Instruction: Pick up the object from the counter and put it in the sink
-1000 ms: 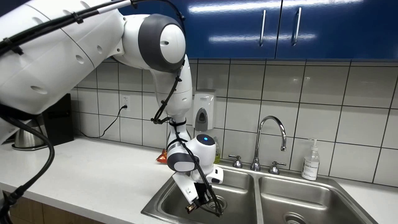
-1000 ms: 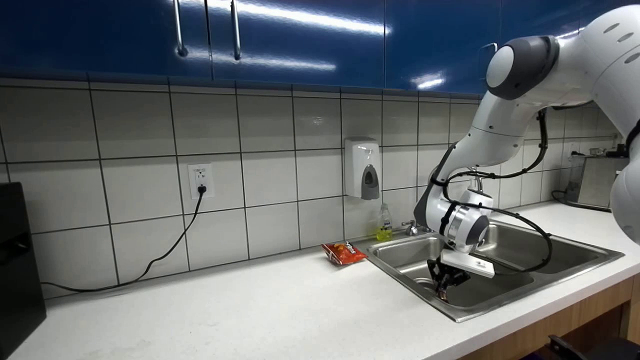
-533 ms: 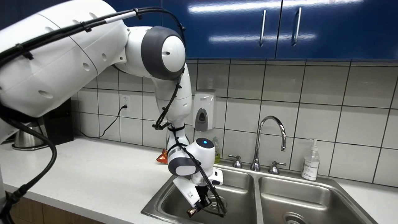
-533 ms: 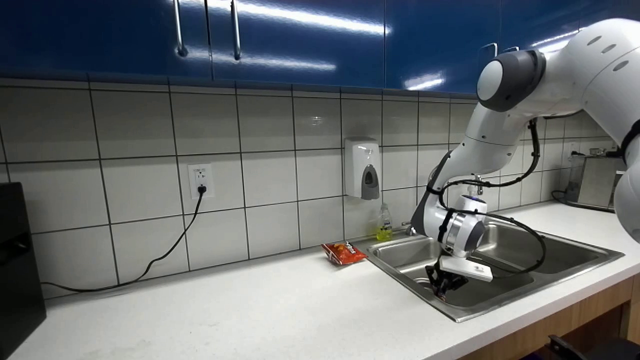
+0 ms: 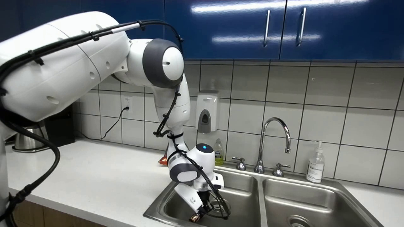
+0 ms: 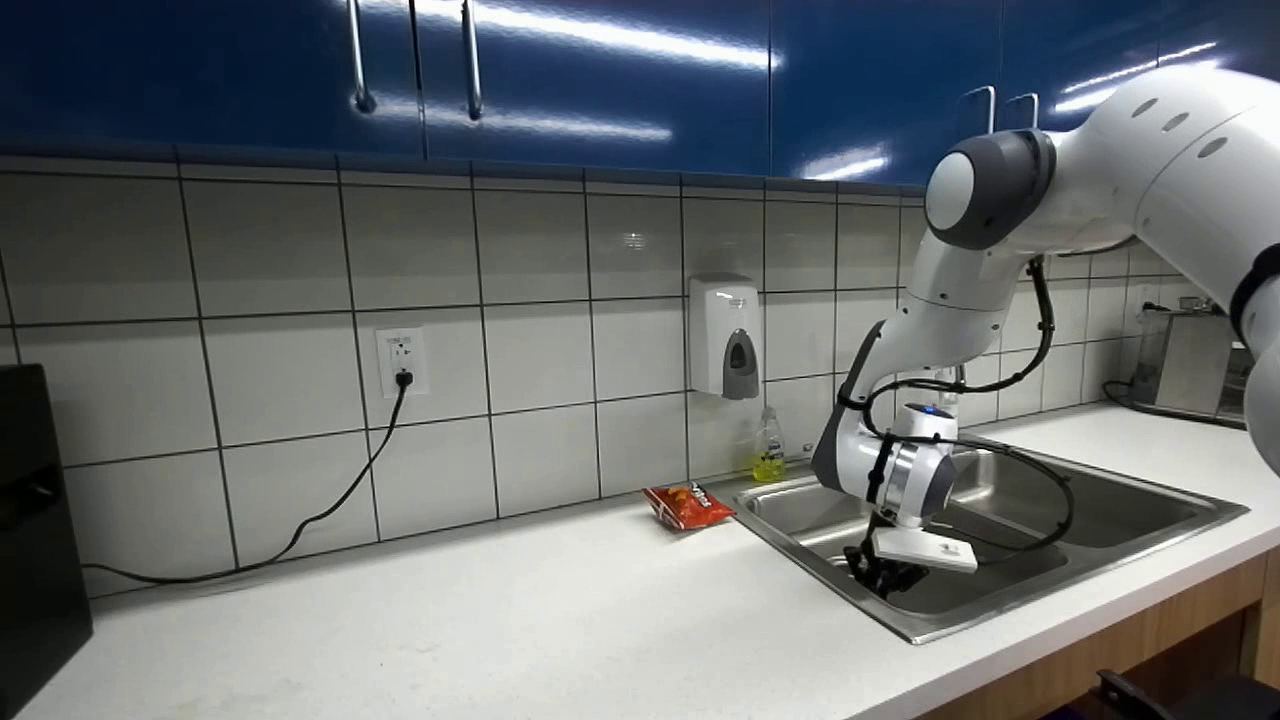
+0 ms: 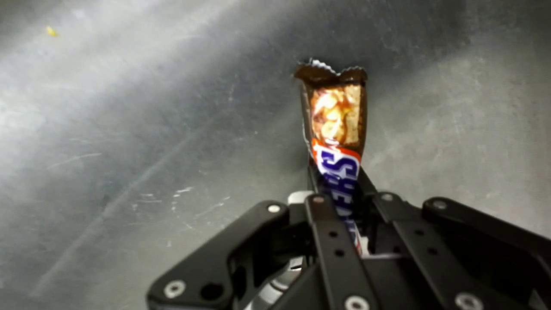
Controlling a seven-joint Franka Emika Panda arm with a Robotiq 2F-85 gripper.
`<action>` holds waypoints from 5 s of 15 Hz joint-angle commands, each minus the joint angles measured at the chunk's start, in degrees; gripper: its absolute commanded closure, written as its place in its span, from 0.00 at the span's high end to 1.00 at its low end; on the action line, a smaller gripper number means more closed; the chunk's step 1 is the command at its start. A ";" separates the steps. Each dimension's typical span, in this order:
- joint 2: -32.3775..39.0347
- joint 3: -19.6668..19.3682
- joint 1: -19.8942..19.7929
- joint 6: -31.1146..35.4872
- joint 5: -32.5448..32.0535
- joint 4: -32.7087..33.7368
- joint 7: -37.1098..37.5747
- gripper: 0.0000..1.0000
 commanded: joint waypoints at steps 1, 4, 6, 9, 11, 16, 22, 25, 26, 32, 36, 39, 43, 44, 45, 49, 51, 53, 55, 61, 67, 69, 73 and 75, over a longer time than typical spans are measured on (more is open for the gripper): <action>0.82 -2.21 2.15 -1.20 -0.87 2.01 1.27 0.42; 0.78 -2.48 2.72 -0.99 -0.53 2.29 1.03 0.56; 0.79 -2.38 2.81 -0.74 -0.29 2.50 0.90 0.72; 0.64 -2.05 2.78 -1.05 -0.13 2.72 0.92 0.94; 0.32 -2.15 3.14 -0.74 -0.18 2.56 0.90 1.00; -0.62 -2.22 4.08 0.50 0.01 2.15 0.80 1.00; -1.14 -2.39 4.35 1.69 0.43 2.37 1.03 1.00; -1.83 -2.23 3.94 2.33 0.74 2.15 1.01 1.00; -2.17 -2.26 3.89 2.51 0.78 1.99 1.00 1.00; -4.52 -2.62 3.73 3.00 1.00 0.94 0.93 1.00; -6.76 -3.05 4.24 2.73 0.72 -1.11 0.70 1.00; -9.01 -2.93 4.37 3.26 0.83 -3.95 0.51 1.00; -12.74 -2.65 4.49 4.87 1.03 -8.81 0.34 1.00; -13.74 -2.58 4.61 4.95 0.78 -10.11 0.08 1.00; -14.64 -2.57 4.73 4.70 0.58 -11.12 -0.03 1.00; -18.84 -2.49 5.67 3.70 -0.99 -15.59 -1.81 1.00; -21.03 -3.02 6.49 2.05 -2.72 -17.81 -3.30 1.00; -22.95 -4.04 8.10 1.21 -4.88 -20.18 -4.30 1.00; -24.79 -4.29 8.93 0.67 -6.71 -22.20 -4.82 1.00; -31.36 -4.97 11.88 -4.02 -13.18 -28.20 -6.77 1.00; -38.66 -4.52 13.19 -11.73 -26.88 -33.26 -1.71 1.00; -41.16 -4.23 13.43 -15.31 -31.76 -34.23 -0.21 1.00; -45.13 -2.63 13.61 -18.82 -34.21 -35.86 1.14 1.00; -47.43 -1.40 13.87 -18.64 -31.89 -37.25 -0.03 1.00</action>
